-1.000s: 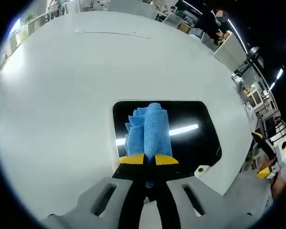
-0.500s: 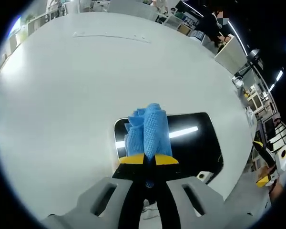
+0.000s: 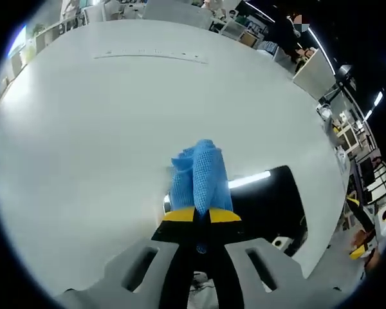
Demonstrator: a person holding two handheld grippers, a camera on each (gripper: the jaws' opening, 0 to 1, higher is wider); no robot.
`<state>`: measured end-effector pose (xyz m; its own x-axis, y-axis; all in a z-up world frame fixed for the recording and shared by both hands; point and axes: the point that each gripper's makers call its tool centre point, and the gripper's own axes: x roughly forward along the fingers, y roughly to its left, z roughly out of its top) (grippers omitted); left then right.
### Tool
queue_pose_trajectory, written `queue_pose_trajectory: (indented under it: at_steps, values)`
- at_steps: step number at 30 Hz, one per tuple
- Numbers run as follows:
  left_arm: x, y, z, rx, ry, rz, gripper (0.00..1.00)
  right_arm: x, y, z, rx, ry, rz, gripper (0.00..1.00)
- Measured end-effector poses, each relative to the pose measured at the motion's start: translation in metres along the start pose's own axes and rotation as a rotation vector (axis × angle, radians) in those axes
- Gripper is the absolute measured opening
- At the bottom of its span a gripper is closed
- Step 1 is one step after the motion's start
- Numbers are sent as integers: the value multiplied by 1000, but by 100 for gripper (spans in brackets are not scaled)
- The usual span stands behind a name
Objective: Wipe the mirror surface with the cleaning cloth until all visible marks leave the cleaned area.
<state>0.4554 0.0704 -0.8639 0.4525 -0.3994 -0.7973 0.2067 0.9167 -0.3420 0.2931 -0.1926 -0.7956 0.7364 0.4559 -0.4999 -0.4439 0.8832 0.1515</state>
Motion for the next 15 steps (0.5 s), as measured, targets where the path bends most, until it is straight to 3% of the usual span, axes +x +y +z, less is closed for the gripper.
queue_pose_trajectory:
  at_steps: [15]
  values:
    - [6, 2, 9, 22, -7, 0, 2, 0, 0, 0, 8, 0, -2, 99]
